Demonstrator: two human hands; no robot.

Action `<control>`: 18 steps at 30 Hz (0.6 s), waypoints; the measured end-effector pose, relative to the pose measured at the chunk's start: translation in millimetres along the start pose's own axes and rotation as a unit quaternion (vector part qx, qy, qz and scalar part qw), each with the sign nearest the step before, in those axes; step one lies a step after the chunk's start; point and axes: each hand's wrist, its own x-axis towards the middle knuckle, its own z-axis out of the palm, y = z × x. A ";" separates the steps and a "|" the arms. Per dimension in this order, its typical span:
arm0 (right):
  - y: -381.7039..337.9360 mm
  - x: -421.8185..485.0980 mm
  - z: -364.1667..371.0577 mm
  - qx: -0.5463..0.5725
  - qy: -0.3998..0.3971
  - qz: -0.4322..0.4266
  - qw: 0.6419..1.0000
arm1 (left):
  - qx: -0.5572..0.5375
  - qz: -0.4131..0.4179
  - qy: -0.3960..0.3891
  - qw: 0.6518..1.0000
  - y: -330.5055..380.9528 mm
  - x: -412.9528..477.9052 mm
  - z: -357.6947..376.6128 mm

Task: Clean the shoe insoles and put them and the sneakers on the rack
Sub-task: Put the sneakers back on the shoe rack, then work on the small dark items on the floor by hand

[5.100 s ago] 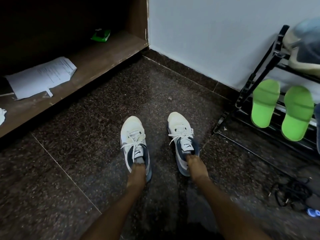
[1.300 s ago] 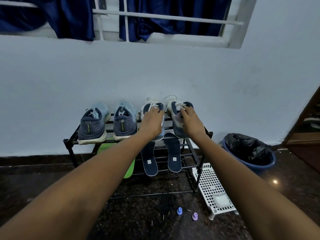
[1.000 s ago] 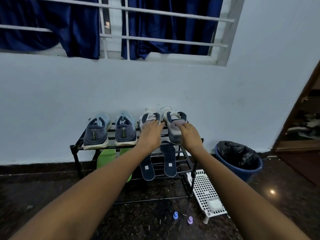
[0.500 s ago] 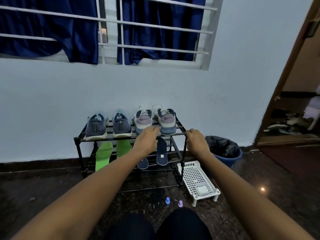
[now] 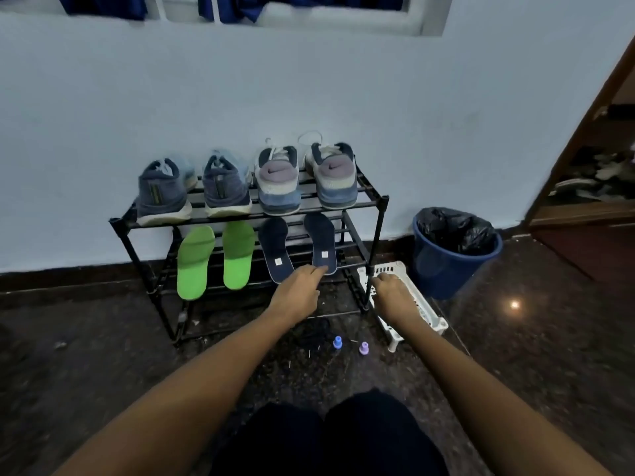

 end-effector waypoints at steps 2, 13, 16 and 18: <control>4.2 -1.0 30.3 0.003 -0.038 0.008 0.999 | -0.007 -0.011 -0.028 1.000 -11.4 3.1 28.1; 14.6 -8.0 187.5 0.022 -0.155 0.009 0.988 | -0.035 -0.089 -0.147 0.985 -84.8 6.2 176.2; 11.7 -6.8 222.3 0.040 -0.158 0.011 0.987 | -0.047 -0.115 -0.175 0.977 -97.9 1.7 208.9; 7.8 -4.7 240.5 0.068 -0.165 0.003 0.984 | -0.057 -0.137 -0.188 0.971 -105.7 -0.4 228.7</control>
